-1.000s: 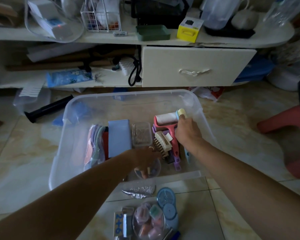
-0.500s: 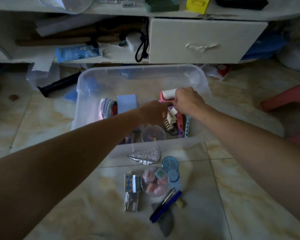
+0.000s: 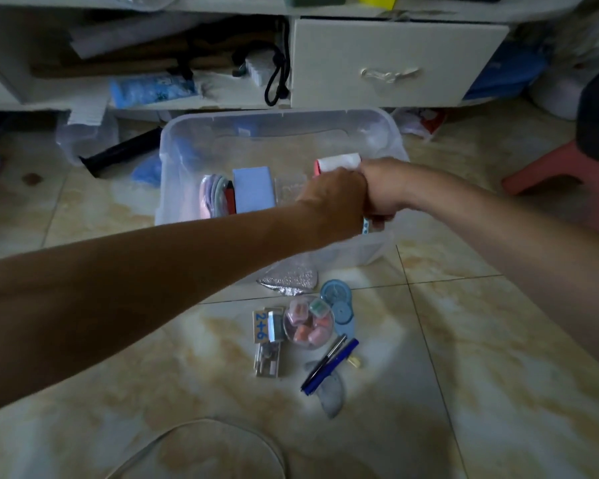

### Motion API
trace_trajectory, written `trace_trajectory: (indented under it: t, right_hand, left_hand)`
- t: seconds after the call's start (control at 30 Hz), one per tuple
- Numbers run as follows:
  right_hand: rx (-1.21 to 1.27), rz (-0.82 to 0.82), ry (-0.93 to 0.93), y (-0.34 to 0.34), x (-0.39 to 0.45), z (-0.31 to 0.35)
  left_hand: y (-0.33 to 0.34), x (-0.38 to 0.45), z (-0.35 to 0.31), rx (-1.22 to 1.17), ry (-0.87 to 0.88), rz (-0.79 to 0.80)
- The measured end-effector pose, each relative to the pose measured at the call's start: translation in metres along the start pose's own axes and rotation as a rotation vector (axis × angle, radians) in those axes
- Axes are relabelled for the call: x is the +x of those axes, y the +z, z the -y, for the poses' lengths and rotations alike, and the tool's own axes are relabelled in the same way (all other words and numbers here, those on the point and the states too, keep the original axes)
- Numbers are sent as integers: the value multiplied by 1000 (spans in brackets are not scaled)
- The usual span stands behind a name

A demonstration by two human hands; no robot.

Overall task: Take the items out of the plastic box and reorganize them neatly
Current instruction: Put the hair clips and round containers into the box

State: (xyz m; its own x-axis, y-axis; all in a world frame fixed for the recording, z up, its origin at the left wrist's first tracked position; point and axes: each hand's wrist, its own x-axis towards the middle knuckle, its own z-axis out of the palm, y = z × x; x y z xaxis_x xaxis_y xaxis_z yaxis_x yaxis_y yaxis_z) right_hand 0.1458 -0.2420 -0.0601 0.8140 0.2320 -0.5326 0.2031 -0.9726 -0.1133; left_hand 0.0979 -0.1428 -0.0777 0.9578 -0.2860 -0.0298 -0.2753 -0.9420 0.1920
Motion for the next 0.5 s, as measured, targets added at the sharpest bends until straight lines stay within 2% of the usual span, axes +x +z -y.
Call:
trace_trajectory:
  t: [0.1,0.13,0.17,0.27,0.3,0.37,0.43,0.5]
  right_hand:
    - [161,323,73,23,-21,-1]
    - [173,361,84,35,-24,-1]
    - [181,331,81,45,-28,-1]
    - [96,52,30,62,-29,-1]
    - [73,51,49,66,-27,-1]
    - [43,247,183,77,-27,-2]
    - [41,401,244,95,-28,-2]
    - [33,338,145,115,-27,-1]
  left_hand:
    - [9,-30,-11,-68,49,120]
    - [16,-38,-12,-95,48,192]
    - [24,-44,-13,-108,44,239]
    - [34,-52,-12,-60,92,216]
    - [35,-52,-11,-26,128,198]
    - [45,-57,-8,23,201,235]
    - [70,-70,-5,42,239,354]
    - [107,-81,-1,89,222,504]
